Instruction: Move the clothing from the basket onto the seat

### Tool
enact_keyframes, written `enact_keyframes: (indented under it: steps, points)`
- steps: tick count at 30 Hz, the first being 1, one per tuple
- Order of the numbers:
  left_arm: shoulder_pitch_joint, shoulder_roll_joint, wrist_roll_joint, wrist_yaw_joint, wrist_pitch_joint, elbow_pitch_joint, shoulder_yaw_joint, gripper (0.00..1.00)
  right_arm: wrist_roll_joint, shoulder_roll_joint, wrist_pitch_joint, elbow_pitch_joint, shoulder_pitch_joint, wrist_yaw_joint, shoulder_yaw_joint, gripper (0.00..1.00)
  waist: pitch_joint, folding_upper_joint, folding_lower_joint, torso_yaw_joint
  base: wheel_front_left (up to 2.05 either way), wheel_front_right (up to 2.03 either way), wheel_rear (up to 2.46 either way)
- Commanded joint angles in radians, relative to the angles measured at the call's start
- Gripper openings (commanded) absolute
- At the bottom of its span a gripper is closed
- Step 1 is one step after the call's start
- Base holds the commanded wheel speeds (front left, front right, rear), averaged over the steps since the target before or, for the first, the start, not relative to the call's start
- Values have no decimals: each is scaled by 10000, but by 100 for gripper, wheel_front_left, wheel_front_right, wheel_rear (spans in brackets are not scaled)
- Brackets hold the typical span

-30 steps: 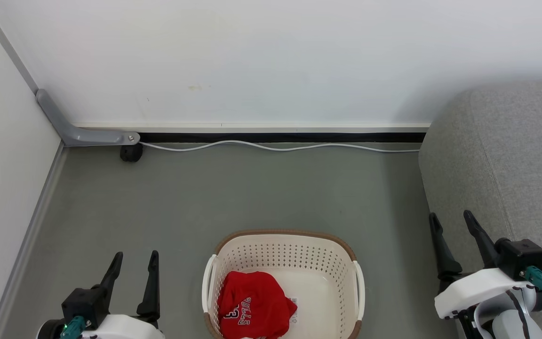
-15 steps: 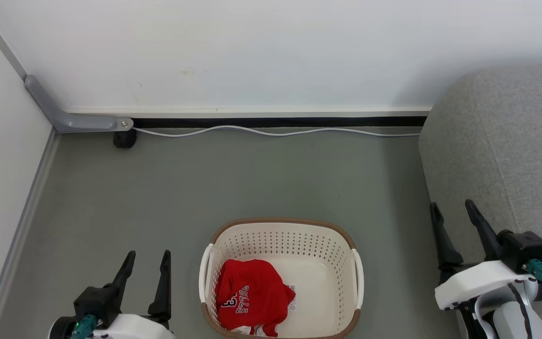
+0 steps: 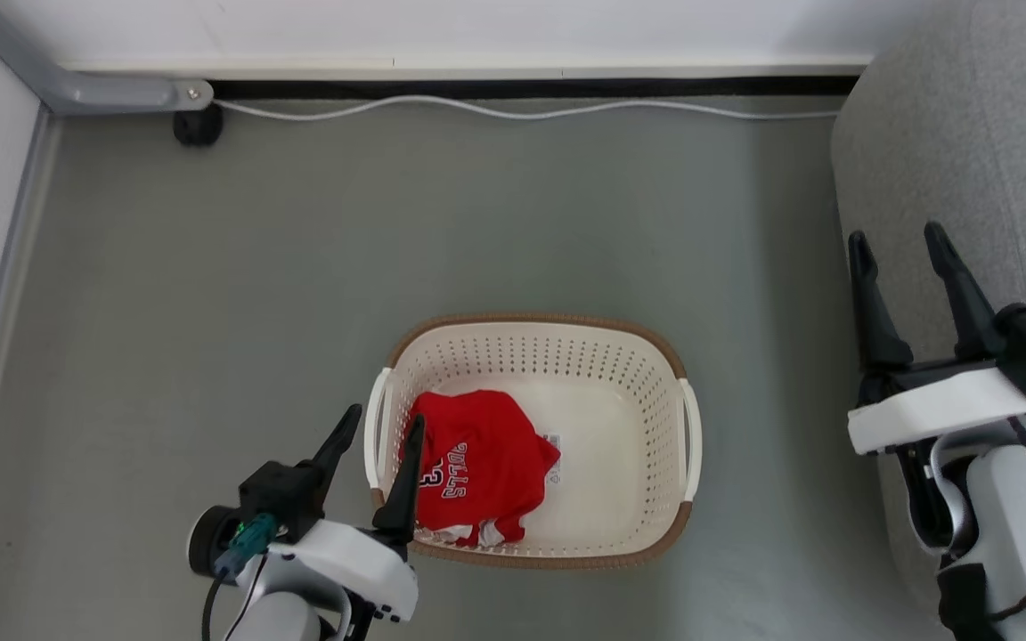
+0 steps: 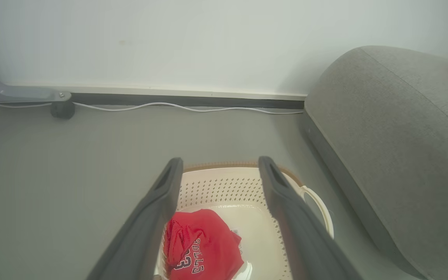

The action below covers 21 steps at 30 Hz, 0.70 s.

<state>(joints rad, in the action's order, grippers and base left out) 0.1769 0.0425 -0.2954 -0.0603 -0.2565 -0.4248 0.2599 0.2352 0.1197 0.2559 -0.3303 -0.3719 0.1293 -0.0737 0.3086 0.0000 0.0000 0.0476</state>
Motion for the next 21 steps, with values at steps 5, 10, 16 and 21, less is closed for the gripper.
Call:
enact_keyframes:
  steps: [5,10,16,21]
  points:
    - [1385,78,-353,129,-53,-593,787,100,-138,169,59,564,-952,14,-227,100,1882,0,0,-192,0,0,0]
    - [2608,78,-566,137,-53,-1866,1769,100,-145,103,59,743,-1475,14,-282,100,2866,0,0,-451,0,0,0]
    - [3932,78,-649,250,-53,-3338,2891,100,-101,-39,59,843,-1815,14,-348,100,3595,0,0,-792,0,0,0]
    - [5226,78,-758,417,141,-5233,4219,100,-46,-199,59,888,-2041,14,-387,100,4173,0,0,-1202,0,0,0]
